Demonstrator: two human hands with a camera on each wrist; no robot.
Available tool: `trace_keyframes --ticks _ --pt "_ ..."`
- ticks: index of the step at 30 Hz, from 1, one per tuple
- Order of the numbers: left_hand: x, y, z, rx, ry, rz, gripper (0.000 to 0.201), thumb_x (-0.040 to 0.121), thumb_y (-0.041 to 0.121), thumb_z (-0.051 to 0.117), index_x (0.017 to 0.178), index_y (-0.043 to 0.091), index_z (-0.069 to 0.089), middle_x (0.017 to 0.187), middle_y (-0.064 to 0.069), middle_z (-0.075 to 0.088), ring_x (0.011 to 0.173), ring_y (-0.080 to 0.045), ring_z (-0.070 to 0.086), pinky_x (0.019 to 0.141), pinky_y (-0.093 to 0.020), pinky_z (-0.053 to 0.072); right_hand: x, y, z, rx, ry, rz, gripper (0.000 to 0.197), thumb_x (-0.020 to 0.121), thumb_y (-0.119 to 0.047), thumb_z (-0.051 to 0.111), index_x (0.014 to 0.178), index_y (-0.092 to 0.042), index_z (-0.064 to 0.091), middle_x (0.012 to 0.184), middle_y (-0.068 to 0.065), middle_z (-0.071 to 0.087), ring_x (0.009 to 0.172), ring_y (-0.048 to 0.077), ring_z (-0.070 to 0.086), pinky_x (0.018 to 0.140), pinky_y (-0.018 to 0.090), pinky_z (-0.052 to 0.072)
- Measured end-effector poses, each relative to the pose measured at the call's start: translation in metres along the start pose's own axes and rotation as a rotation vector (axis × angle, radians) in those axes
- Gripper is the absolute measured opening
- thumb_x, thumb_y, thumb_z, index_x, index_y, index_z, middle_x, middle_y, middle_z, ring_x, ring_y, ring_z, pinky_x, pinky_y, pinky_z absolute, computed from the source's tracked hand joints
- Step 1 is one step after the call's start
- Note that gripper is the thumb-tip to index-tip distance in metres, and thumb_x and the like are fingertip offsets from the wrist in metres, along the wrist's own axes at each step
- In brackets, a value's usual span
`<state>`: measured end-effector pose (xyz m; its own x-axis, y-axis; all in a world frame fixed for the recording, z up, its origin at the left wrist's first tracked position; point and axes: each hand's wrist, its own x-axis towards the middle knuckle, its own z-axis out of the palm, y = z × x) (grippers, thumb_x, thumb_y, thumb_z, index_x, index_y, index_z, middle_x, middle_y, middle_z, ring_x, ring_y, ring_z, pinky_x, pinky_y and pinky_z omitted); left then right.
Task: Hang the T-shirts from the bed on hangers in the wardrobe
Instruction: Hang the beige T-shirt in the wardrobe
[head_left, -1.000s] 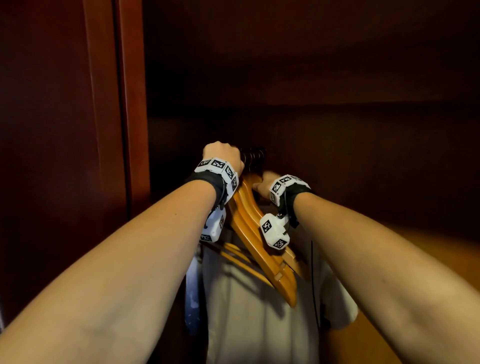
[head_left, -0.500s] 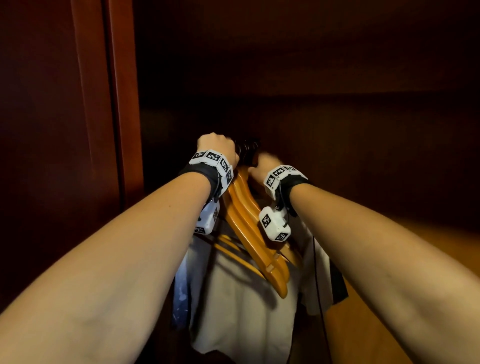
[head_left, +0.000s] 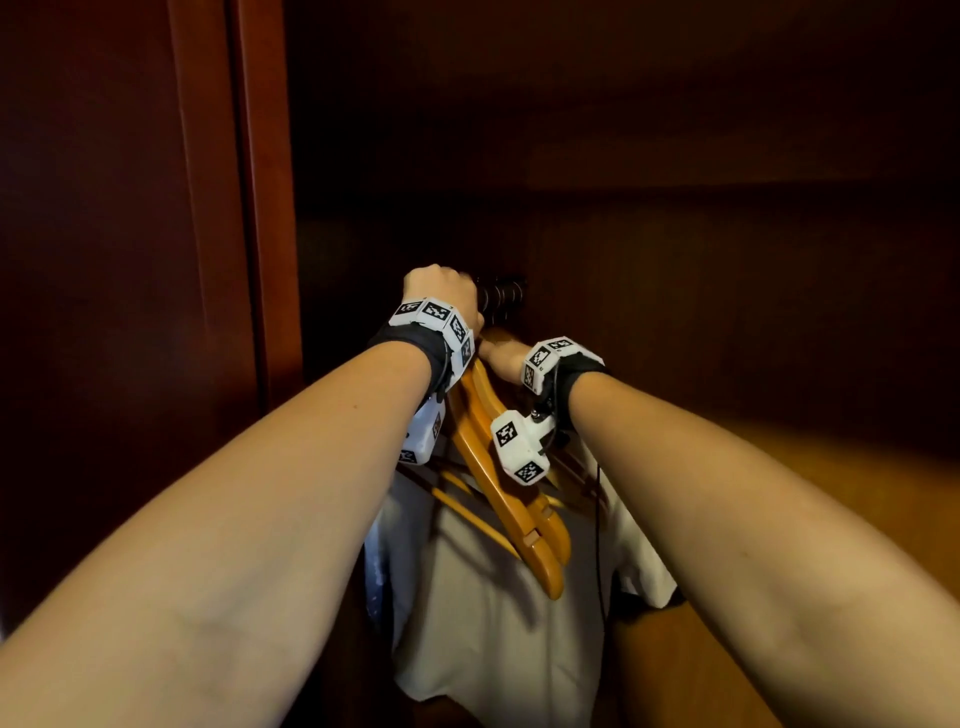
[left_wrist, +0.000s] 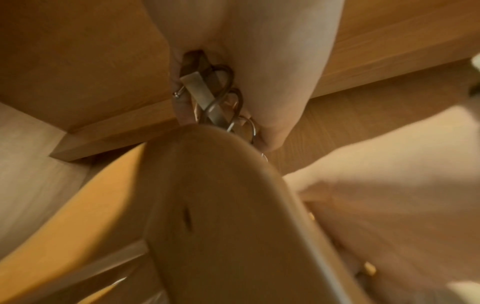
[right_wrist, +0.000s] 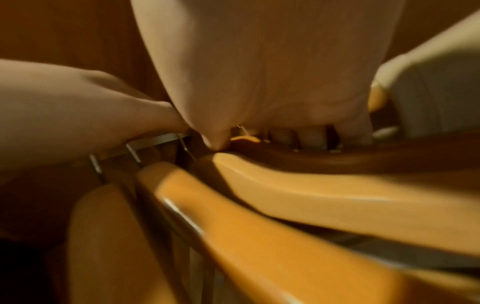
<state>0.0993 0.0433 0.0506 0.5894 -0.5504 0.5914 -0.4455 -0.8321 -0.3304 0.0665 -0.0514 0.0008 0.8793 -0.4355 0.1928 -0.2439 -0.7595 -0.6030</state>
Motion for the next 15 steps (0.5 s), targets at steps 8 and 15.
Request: trace_keyframes --ticks 8,15 --pt "-0.001 0.0 0.0 0.005 -0.02 0.016 0.047 0.095 0.047 0.054 0.127 0.013 0.055 0.124 -0.007 0.06 0.113 -0.026 0.06 0.07 -0.035 0.039 -0.008 0.006 -0.009 0.063 -0.067 0.13 0.027 0.107 -0.029 0.041 0.124 -0.014 0.056 0.133 0.013 0.052 0.122 0.03 0.052 0.102 0.035 0.037" --pt "-0.002 0.001 0.0 0.003 -0.027 0.014 0.051 0.094 0.05 0.056 0.128 0.013 0.055 0.125 -0.007 0.059 0.115 -0.026 0.058 0.071 -0.036 0.038 0.026 0.027 -0.015 0.125 -0.12 0.26 0.059 0.081 -0.045 0.074 0.125 -0.008 0.06 0.12 0.017 0.069 0.101 0.034 0.069 0.093 0.049 0.056"
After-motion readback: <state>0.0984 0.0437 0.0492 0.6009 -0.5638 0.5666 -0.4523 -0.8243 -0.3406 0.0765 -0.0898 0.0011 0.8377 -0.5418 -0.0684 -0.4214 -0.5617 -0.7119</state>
